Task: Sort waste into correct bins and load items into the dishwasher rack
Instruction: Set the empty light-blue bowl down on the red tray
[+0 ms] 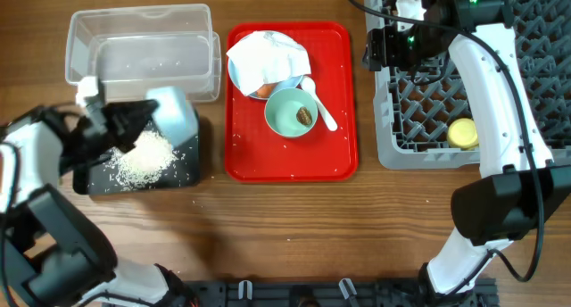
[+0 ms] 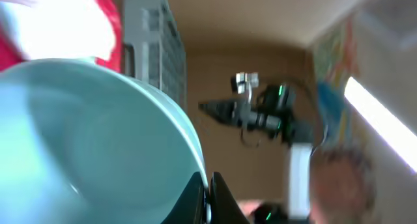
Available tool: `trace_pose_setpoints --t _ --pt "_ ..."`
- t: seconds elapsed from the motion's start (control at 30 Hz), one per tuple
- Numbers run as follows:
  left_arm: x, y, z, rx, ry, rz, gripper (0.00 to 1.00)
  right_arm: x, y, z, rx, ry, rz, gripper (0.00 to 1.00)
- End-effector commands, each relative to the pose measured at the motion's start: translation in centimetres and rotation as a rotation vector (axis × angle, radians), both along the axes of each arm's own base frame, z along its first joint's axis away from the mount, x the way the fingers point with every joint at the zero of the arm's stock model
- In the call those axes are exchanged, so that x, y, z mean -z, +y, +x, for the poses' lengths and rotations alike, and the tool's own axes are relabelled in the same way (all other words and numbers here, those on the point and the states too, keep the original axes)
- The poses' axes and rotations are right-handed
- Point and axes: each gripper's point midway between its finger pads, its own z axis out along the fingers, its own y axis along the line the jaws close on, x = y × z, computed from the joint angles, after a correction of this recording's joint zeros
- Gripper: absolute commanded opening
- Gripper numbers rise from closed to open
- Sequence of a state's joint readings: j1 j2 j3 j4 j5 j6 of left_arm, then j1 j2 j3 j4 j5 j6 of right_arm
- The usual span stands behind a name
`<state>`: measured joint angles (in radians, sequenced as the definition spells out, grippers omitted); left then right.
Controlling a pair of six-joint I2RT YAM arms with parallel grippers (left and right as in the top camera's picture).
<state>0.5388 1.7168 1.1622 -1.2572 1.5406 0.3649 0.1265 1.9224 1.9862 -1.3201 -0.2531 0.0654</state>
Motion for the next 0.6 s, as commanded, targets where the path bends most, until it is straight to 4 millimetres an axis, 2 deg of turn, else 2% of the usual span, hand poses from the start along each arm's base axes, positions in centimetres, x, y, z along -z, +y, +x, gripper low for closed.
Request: trace_pose_setpoints --t 0.0,0.07,0.13,0.2,0.23,0.3,0.4,0.57 --pt "-1.7 -7.5 -0.6 0.258 -0.173 0.188 0.04 -0.2 -0.5 -0.1 -0.003 -0.012 -0.022 0.82" --pt "-0.4 -10.8 -1.1 0.379 -0.157 0.285 0.04 -0.2 -0.5 -0.1 -0.003 -0.011 -0.023 0.82" --pt "3.3 -14.2 -1.0 0.467 -0.04 0.484 0.04 -0.2 -0.5 -0.2 -0.003 -0.008 -0.023 0.82" --pt "7.0 -16.8 -1.4 0.508 0.037 0.746 0.04 -0.2 -0.5 -0.2 -0.004 -0.005 -0.023 0.82" --pt "7.9 -17.5 -1.8 0.52 0.053 0.826 0.04 -0.2 -0.5 -0.3 -0.003 -0.003 -0.023 0.82" --pt "9.9 -18.0 -2.4 0.495 0.124 1.005 0.04 -0.1 -0.5 -0.3 -0.004 0.0 -0.024 0.82" --pt "11.5 -17.1 -2.6 0.398 0.207 1.22 0.04 -0.1 -0.5 -0.3 -0.004 -0.001 -0.024 0.82" --pt "12.6 -17.2 -2.6 0.37 0.173 1.401 0.04 -0.1 -0.5 -0.3 -0.004 -0.002 -0.024 0.82"
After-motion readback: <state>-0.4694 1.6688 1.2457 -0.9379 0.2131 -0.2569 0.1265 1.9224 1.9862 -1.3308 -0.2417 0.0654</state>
